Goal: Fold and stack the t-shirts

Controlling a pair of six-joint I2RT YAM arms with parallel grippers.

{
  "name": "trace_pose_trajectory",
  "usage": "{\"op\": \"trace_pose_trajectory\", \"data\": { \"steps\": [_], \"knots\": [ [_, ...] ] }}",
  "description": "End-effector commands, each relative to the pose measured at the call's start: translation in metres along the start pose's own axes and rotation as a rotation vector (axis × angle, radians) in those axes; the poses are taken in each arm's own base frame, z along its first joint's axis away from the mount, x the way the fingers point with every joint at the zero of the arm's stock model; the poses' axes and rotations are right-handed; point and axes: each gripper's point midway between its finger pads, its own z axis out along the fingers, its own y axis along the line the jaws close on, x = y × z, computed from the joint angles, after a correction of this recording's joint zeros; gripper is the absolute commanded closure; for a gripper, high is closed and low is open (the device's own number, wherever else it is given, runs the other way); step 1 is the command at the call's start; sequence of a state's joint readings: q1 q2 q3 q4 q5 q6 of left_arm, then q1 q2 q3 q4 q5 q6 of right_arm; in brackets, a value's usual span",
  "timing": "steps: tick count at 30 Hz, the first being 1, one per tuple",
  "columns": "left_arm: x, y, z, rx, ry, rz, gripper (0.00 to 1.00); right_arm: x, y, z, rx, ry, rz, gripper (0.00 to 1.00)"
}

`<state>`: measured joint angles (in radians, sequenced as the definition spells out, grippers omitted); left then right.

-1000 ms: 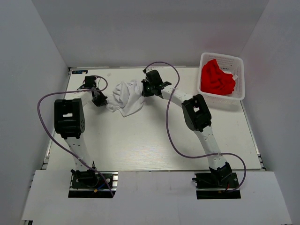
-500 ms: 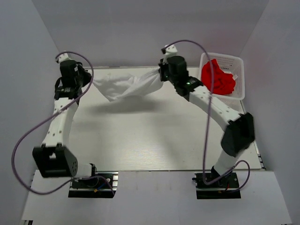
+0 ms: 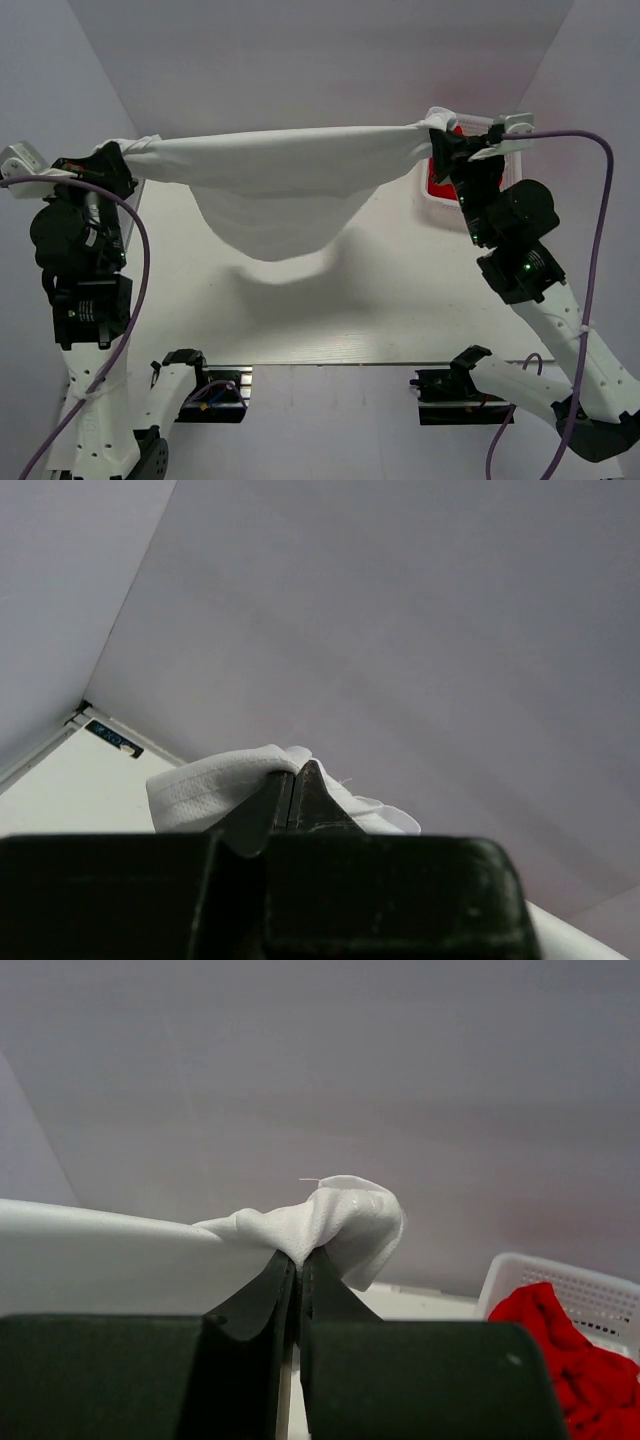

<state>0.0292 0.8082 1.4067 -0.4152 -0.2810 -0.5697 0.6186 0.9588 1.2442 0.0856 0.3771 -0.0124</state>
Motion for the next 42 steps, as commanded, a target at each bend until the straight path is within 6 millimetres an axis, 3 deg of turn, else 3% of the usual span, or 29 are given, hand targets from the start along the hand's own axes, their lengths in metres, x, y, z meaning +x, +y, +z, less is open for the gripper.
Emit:
{"op": "trace_pose_trajectory", "data": {
  "steps": [1,6,7,8,9,10,11,12,13,16,18,21,25,26,27,28,29,30,31,33,34,35,36,37,38,39,40,41,42],
  "knots": [
    [0.017,0.009,0.015,-0.050,0.053,0.023,1.00,-0.016,-0.006,0.002,0.029,-0.057,-0.008,1.00],
    [0.058,0.001,0.058,-0.026,0.182,0.044,1.00,0.005,-0.009,0.032,0.087,0.006,-0.072,1.00],
    [0.073,0.001,0.078,-0.024,0.227,0.062,1.00,0.018,-0.016,0.053,0.157,0.038,-0.103,1.00],
    [0.063,-0.007,0.078,0.002,0.205,0.064,1.00,0.024,-0.018,0.062,0.177,0.050,-0.109,1.00],
    [0.085,-0.002,0.098,-0.018,0.254,0.074,1.00,0.035,-0.018,0.088,0.199,0.076,-0.143,1.00],
    [0.090,-0.002,0.109,-0.022,0.263,0.088,1.00,0.040,-0.022,0.095,0.231,0.091,-0.152,1.00],
    [0.079,-0.011,0.117,-0.013,0.251,0.096,1.00,0.061,-0.021,0.110,0.238,0.131,-0.175,1.00],
    [0.099,-0.004,0.138,-0.039,0.295,0.116,1.00,0.044,-0.028,0.121,0.262,0.103,-0.162,1.00],
    [0.082,-0.018,0.146,-0.018,0.262,0.108,1.00,0.042,-0.031,0.136,0.278,0.099,-0.153,1.00],
    [0.081,-0.025,0.172,-0.031,0.268,0.133,1.00,0.022,-0.034,0.171,0.272,0.041,-0.110,1.00],
    [0.070,-0.028,0.179,-0.041,0.244,0.156,1.00,0.018,-0.034,0.182,0.236,0.035,-0.091,1.00],
    [0.075,-0.020,0.183,-0.075,0.253,0.165,1.00,0.014,-0.034,0.182,0.207,0.023,-0.068,1.00],
    [0.098,0.010,0.161,-0.121,0.259,0.178,1.00,0.040,-0.040,0.162,0.171,0.034,-0.064,1.00],
    [0.105,0.016,0.154,-0.122,0.259,0.178,1.00,0.048,-0.041,0.147,0.157,0.046,-0.068,1.00],
    [0.139,0.047,0.143,-0.177,0.314,0.201,1.00,0.076,-0.042,0.141,0.154,0.063,-0.073,1.00],
    [0.123,0.042,0.129,-0.158,0.254,0.159,1.00,0.088,-0.041,0.135,0.142,0.075,-0.072,1.00],
    [0.133,0.051,0.119,-0.167,0.265,0.149,1.00,0.138,-0.045,0.111,0.136,0.169,-0.087,1.00],
    [0.172,0.081,0.103,-0.216,0.338,0.153,1.00,0.149,-0.044,0.105,0.134,0.176,-0.043,1.00],
    [0.173,0.083,0.091,-0.219,0.323,0.097,1.00,0.164,-0.043,0.097,0.141,0.204,0.006,1.00],
    [0.225,0.117,0.066,-0.279,0.438,0.081,1.00,0.225,-0.044,0.064,0.144,0.343,0.040,1.00],
    [0.241,0.135,0.055,-0.342,0.469,0.072,1.00,0.236,-0.046,0.056,0.157,0.368,0.061,1.00],
    [0.258,0.147,0.041,-0.406,0.500,0.025,1.00,0.267,-0.043,0.037,0.167,0.439,0.116,1.00],
    [0.288,0.178,0.017,-0.501,0.559,0.024,1.00,0.295,-0.043,0.019,0.167,0.502,0.135,1.00],
    [0.309,0.193,0.001,-0.556,0.609,-0.002,1.00,0.321,-0.045,-0.002,0.182,0.572,0.154,1.00],
    [0.325,0.204,-0.012,-0.599,0.648,-0.047,1.00,0.334,-0.038,-0.011,0.181,0.608,0.225,0.91],
    [0.351,0.219,-0.036,-0.633,0.732,-0.053,0.78,0.356,-0.040,-0.030,0.199,0.670,0.233,0.78],
    [0.362,0.229,-0.045,-0.673,0.775,-0.034,0.50,0.373,-0.041,-0.047,0.214,0.757,0.234,0.57],
    [0.369,0.239,-0.062,-0.734,0.830,-0.018,0.22,0.380,-0.040,-0.054,0.224,0.791,0.238,0.10],
    [0.365,0.237,-0.057,-0.747,0.825,0.005,0.01,0.384,-0.040,-0.060,0.238,0.818,0.242,0.10]
  ]
}}
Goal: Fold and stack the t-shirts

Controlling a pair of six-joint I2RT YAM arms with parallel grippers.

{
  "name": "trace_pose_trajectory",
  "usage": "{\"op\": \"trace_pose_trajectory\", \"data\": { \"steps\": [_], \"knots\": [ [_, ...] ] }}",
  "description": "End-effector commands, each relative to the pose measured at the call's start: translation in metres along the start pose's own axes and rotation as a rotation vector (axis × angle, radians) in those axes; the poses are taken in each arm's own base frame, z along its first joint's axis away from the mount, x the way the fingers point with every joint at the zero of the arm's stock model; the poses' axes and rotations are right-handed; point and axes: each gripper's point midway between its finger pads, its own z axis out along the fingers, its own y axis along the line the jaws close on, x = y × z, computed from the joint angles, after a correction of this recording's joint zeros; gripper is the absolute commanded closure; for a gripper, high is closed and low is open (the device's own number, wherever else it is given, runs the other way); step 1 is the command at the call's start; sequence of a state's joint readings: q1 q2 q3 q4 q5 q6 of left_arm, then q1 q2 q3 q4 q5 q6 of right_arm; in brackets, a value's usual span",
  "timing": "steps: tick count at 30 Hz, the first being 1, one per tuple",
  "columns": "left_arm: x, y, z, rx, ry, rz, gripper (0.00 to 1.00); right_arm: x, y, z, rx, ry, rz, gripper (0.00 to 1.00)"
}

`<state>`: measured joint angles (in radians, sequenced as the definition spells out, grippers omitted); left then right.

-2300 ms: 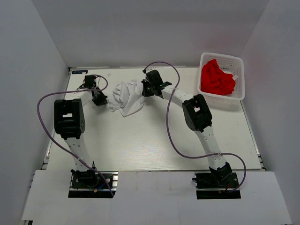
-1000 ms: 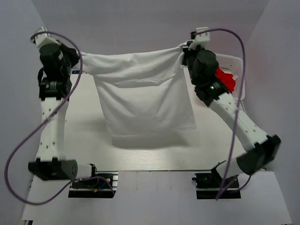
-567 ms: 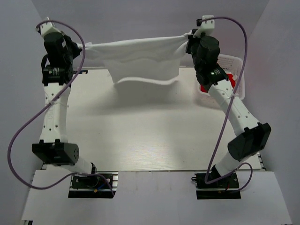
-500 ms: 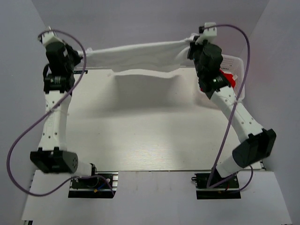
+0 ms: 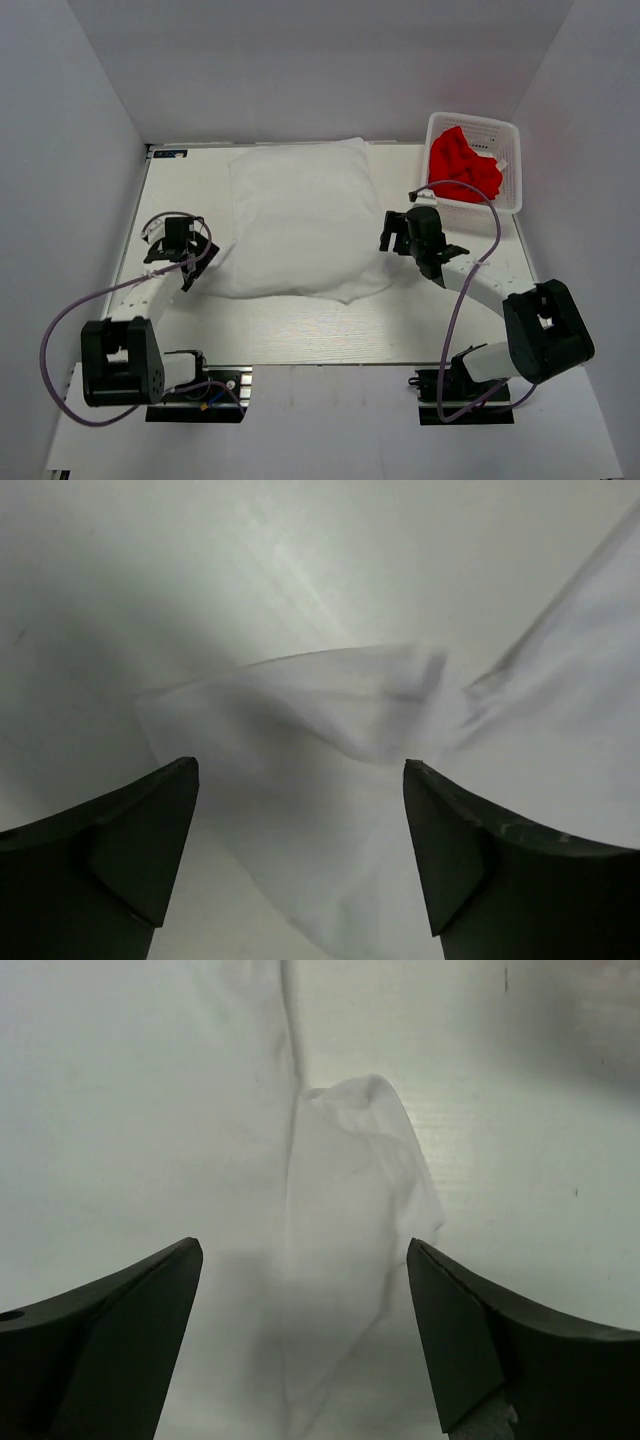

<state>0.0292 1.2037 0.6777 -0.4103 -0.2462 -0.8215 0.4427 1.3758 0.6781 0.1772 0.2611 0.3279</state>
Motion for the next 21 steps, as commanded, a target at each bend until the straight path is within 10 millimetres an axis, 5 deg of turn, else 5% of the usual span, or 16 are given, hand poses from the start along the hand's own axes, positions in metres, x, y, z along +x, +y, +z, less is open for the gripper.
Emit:
{"op": "trace_pose_trajectory", "data": {
  "steps": [1,5,12,16,21],
  "knots": [
    [-0.001,0.000,-0.003,-0.063,0.021,-0.080,0.00,-0.004,0.011,-0.006,-0.014,0.007,0.119,0.10],
    [-0.013,-0.011,-0.009,-0.054,0.026,-0.045,0.00,-0.010,0.006,-0.015,0.019,-0.008,0.118,0.10],
    [-0.010,-0.046,-0.015,0.123,0.067,0.015,0.00,-0.040,0.032,-0.009,-0.090,-0.059,0.068,0.10],
    [0.004,-0.047,-0.006,0.133,0.130,0.046,0.00,-0.042,0.048,0.018,-0.108,-0.012,0.037,0.10],
    [0.045,-0.033,0.015,0.094,0.254,0.086,0.00,-0.023,0.062,0.055,-0.103,0.099,0.036,0.10]
  ]
}}
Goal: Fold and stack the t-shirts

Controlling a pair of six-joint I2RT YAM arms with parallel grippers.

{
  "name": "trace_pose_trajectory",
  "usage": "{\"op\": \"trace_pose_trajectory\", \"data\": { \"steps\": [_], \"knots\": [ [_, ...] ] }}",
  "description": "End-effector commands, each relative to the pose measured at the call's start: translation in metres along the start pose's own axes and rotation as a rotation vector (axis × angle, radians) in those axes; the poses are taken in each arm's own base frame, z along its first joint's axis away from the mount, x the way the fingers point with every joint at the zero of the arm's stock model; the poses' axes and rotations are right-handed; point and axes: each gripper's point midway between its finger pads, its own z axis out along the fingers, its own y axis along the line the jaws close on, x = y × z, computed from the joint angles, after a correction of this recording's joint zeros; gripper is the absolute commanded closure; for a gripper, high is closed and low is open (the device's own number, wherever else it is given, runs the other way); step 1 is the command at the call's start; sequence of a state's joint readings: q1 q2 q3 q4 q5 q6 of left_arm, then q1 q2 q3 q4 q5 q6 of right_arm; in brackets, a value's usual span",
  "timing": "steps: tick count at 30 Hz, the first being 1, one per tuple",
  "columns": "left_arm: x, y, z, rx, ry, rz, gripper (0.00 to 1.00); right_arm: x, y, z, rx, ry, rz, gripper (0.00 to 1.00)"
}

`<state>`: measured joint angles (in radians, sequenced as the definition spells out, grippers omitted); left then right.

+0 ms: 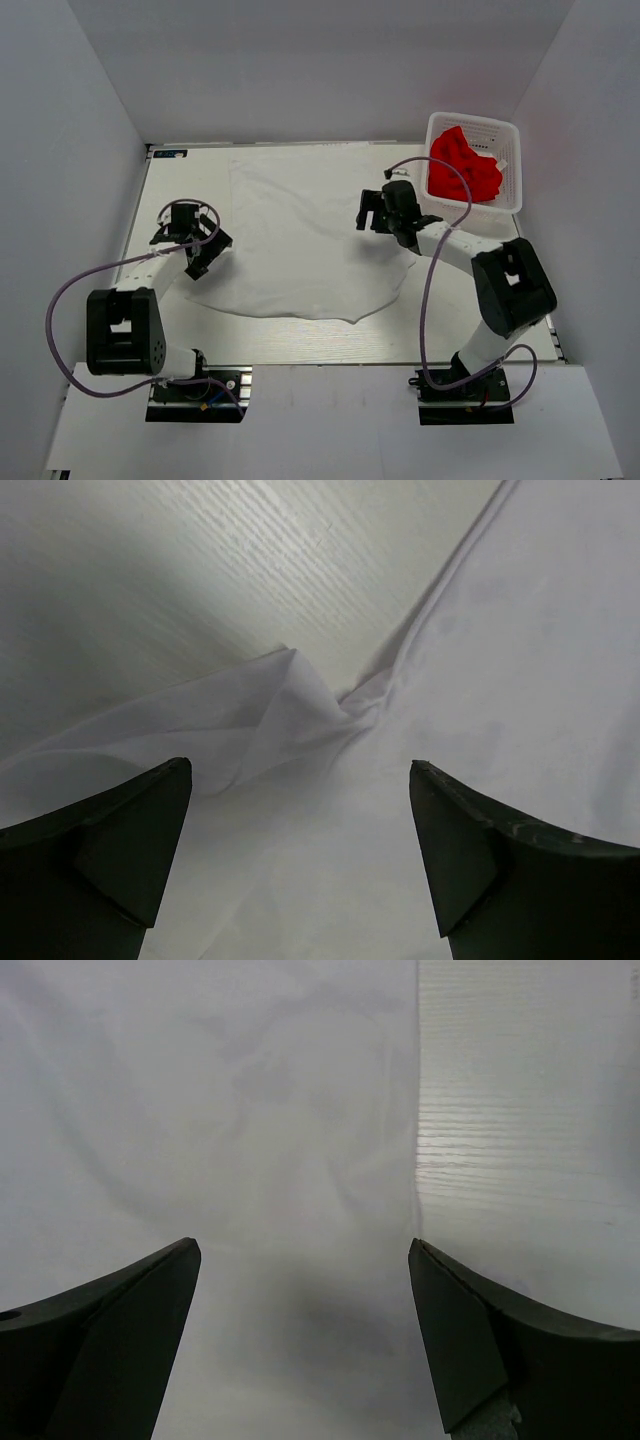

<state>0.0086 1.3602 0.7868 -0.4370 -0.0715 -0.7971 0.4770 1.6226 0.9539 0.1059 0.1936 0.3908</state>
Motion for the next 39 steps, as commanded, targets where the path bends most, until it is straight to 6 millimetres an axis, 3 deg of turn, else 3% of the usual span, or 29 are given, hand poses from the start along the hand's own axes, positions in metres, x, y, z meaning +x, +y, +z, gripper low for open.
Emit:
{"op": "trace_pose_trajectory", "data": {
  "steps": [1,4,9,13,14,15,17,18,19,20,21,23,24,27,28,30,31,33,34,35,36,39],
  "knots": [
    [0.022,-0.001,0.014,0.019,0.082,0.032,0.00,0.003,0.013,0.017,-0.024,0.046,0.012,0.10],
    [0.034,0.005,0.031,-0.027,0.134,0.035,0.00,0.026,0.005,0.026,0.020,0.119,0.023,0.10],
    [0.039,0.012,0.060,-0.100,0.175,0.030,0.00,0.072,-0.015,0.015,0.089,0.211,0.035,0.10],
    [0.020,-0.018,0.093,-0.104,0.165,0.038,0.00,0.131,-0.014,-0.015,0.057,0.370,0.041,0.10],
    [0.019,-0.020,0.100,-0.123,0.183,0.040,0.00,0.143,-0.005,-0.022,-0.003,0.415,0.041,0.10],
    [0.011,-0.038,0.117,-0.121,0.175,0.041,0.00,0.162,0.000,-0.036,-0.028,0.454,0.014,0.10],
    [0.000,-0.054,0.136,-0.132,0.155,0.040,0.00,0.186,0.017,-0.056,-0.082,0.530,-0.032,0.10],
    [-0.011,-0.072,0.156,-0.136,0.126,0.044,0.00,0.205,0.040,-0.078,-0.162,0.582,-0.108,0.10],
    [-0.030,-0.093,0.152,-0.098,0.093,0.039,0.00,0.211,0.055,-0.087,-0.222,0.602,-0.141,0.10],
    [-0.017,-0.094,0.176,-0.128,0.127,0.056,0.00,0.216,0.068,-0.096,-0.276,0.618,-0.179,0.10],
    [-0.044,-0.129,0.179,-0.073,0.072,0.087,0.00,0.236,0.101,-0.119,-0.431,0.648,-0.312,0.10],
    [-0.046,-0.156,0.195,-0.053,0.073,0.125,0.00,0.244,0.142,-0.141,-0.647,0.669,-0.393,0.10],
    [-0.056,-0.179,0.205,-0.005,0.076,0.152,0.00,0.255,0.157,-0.154,-0.729,0.658,-0.515,0.10],
    [-0.067,-0.221,0.197,0.108,0.041,0.219,0.00,0.241,0.186,-0.156,-0.846,0.535,-0.681,0.10],
    [-0.082,-0.246,0.174,0.179,-0.020,0.251,0.00,0.234,0.195,-0.162,-0.907,0.512,-0.686,0.10],
    [-0.090,-0.245,0.156,0.178,-0.086,0.276,0.00,0.213,0.214,-0.171,-0.992,0.402,-0.672,0.10],
    [-0.117,-0.262,0.119,0.232,-0.177,0.258,0.00,0.204,0.211,-0.163,-0.940,0.366,-0.657,0.10],
    [-0.131,-0.247,0.101,0.198,-0.223,0.239,0.00,0.178,0.208,-0.151,-0.827,0.279,-0.627,0.10],
    [-0.138,-0.247,0.088,0.197,-0.251,0.232,0.00,0.161,0.196,-0.133,-0.705,0.236,-0.582,0.10],
    [-0.143,-0.238,0.081,0.176,-0.255,0.224,0.00,0.152,0.193,-0.128,-0.662,0.227,-0.525,0.10],
    [-0.153,-0.239,0.058,0.181,-0.289,0.226,0.00,0.139,0.185,-0.123,-0.617,0.204,-0.486,0.10],
    [-0.148,-0.206,0.044,0.065,-0.286,0.232,0.00,0.111,0.152,-0.091,-0.427,0.182,-0.297,0.10]
  ]
}}
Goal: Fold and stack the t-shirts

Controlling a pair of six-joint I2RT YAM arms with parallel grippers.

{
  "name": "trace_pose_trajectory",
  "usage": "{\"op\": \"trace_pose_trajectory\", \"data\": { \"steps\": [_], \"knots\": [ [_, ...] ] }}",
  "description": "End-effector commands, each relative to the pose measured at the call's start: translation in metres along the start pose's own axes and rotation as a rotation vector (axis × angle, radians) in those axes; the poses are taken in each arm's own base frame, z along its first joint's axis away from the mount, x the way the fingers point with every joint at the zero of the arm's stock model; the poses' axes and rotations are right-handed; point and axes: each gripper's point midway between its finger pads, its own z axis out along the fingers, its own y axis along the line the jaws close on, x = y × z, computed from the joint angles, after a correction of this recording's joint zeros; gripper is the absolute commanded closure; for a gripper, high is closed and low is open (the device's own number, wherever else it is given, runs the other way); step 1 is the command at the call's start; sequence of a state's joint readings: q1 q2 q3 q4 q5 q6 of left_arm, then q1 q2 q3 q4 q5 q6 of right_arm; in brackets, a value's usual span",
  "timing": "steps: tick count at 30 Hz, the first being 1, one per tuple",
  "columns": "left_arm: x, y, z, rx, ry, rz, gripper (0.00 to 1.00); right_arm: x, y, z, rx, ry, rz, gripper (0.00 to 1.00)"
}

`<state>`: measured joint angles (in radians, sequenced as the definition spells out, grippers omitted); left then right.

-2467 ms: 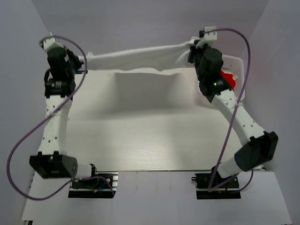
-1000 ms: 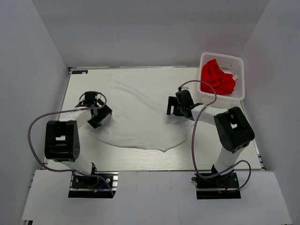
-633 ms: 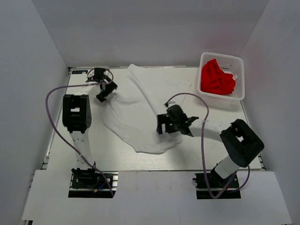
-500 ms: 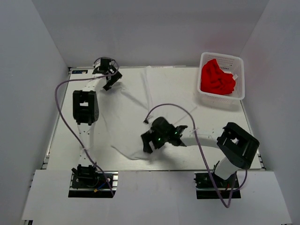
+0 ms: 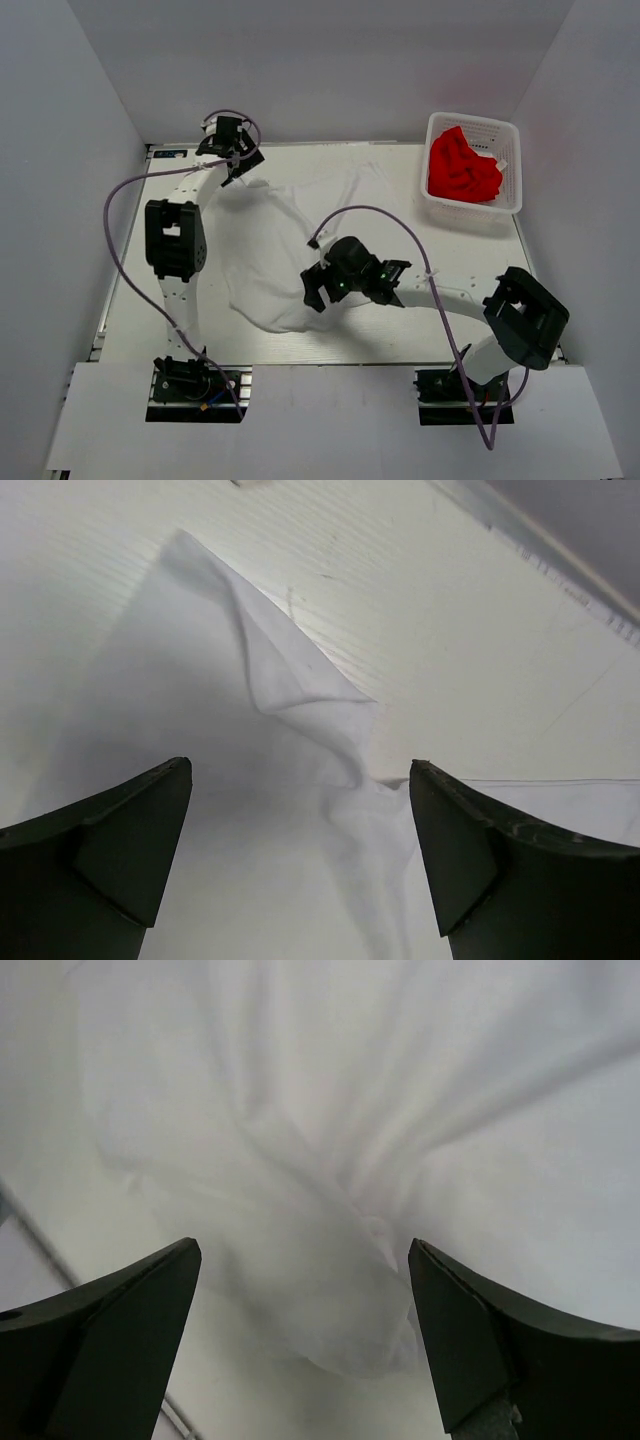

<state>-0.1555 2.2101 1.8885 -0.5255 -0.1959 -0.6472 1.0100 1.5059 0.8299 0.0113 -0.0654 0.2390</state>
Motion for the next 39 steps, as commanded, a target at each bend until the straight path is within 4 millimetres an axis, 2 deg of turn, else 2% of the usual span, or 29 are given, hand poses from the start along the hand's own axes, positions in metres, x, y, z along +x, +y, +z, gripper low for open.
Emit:
{"op": "trace_pose_trajectory", "data": {
  "steps": [1,2,3,4,5,6,7,9,10,12,13,16,17,18,19,20,23,24,26,27,28,29,30,32,33,34,36,37,39],
  "knots": [
    [-0.052,0.016,-0.077,-0.063,-0.152,-0.007,0.00,-0.037,-0.063,-0.011,0.243,-0.122,0.208,0.10],
    [-0.031,0.033,-0.073,-0.105,-0.113,-0.002,0.00,-0.044,-0.086,-0.013,0.289,-0.142,0.276,0.10],
    [-0.022,0.040,-0.076,-0.117,-0.099,-0.010,0.00,-0.037,-0.099,-0.016,0.338,-0.111,0.311,0.10],
    [0.001,0.054,-0.073,-0.136,-0.054,0.002,0.00,-0.033,-0.106,-0.017,0.360,-0.099,0.333,0.10],
    [0.004,0.046,-0.081,-0.077,-0.050,-0.006,0.00,-0.037,-0.123,-0.023,0.384,-0.114,0.360,0.10],
    [0.012,0.048,-0.082,-0.061,-0.032,-0.006,0.00,-0.038,-0.130,-0.026,0.399,-0.118,0.356,0.10],
    [0.038,0.052,-0.080,-0.047,0.025,0.009,0.00,-0.040,-0.134,-0.028,0.409,-0.126,0.356,0.10],
    [0.053,0.053,-0.080,-0.013,0.056,-0.013,0.00,-0.039,-0.158,-0.037,0.487,-0.140,0.382,0.10],
    [0.083,0.049,-0.080,0.046,0.141,-0.004,0.00,-0.034,-0.171,-0.042,0.527,-0.125,0.407,0.10],
    [0.098,0.044,-0.076,0.107,0.171,-0.009,0.00,-0.029,-0.185,-0.045,0.551,-0.114,0.440,0.10],
    [0.118,0.046,-0.075,0.113,0.222,0.002,0.00,-0.025,-0.191,-0.049,0.560,-0.105,0.445,0.10],
    [0.142,0.047,-0.070,0.110,0.268,0.025,0.00,-0.022,-0.176,-0.049,0.420,-0.080,0.418,0.10],
    [0.143,0.041,-0.071,0.123,0.263,0.032,0.00,-0.023,-0.171,-0.053,0.394,-0.087,0.402,0.10],
    [0.148,0.044,-0.067,0.113,0.276,0.034,0.00,-0.023,-0.149,-0.049,0.255,-0.069,0.361,0.10],
    [0.143,0.044,-0.063,0.098,0.258,0.035,0.00,-0.020,-0.143,-0.049,0.218,-0.054,0.320,0.10],
    [0.152,0.044,-0.059,0.087,0.281,0.047,0.00,-0.011,-0.136,-0.052,0.194,-0.029,0.320,0.10],
    [0.146,0.043,-0.049,0.060,0.272,0.060,0.00,-0.003,-0.119,-0.062,0.132,0.002,0.256,0.10],
    [0.137,0.040,-0.043,0.049,0.242,0.060,0.00,0.003,-0.115,-0.070,0.143,0.010,0.259,0.10],
    [0.143,0.049,-0.028,-0.013,0.259,0.072,0.00,0.004,-0.117,-0.084,0.181,-0.021,0.236,0.10],
    [0.124,0.046,-0.020,-0.053,0.206,0.075,0.00,-0.003,-0.113,-0.098,0.189,-0.066,0.214,0.10],
    [0.137,0.059,-0.006,-0.118,0.238,0.093,0.00,-0.001,-0.113,-0.103,0.202,-0.076,0.207,0.10],
    [0.135,0.063,0.002,-0.135,0.249,0.087,0.00,-0.001,-0.117,-0.107,0.236,-0.092,0.221,0.10],
    [0.116,0.051,0.010,-0.121,0.222,0.073,0.00,-0.007,-0.116,-0.119,0.253,-0.142,0.222,0.10],
    [0.123,0.064,0.034,-0.184,0.260,0.088,0.00,-0.006,-0.126,-0.128,0.333,-0.167,0.258,0.10],
    [0.092,0.055,0.042,-0.193,0.184,0.075,0.00,-0.007,-0.130,-0.133,0.364,-0.192,0.294,0.10],
    [0.084,0.053,0.048,-0.206,0.165,0.087,0.00,-0.006,-0.146,-0.141,0.467,-0.209,0.314,0.10],
    [0.057,0.041,0.059,-0.213,0.131,0.098,0.00,-0.004,-0.158,-0.143,0.535,-0.220,0.383,0.10],
    [0.046,0.034,0.058,-0.201,0.117,0.108,0.00,-0.003,-0.166,-0.145,0.582,-0.227,0.411,0.10],
    [0.006,0.001,0.038,-0.100,0.047,0.122,0.00,0.000,-0.183,-0.141,0.654,-0.225,0.483,0.10]
  ]
}}
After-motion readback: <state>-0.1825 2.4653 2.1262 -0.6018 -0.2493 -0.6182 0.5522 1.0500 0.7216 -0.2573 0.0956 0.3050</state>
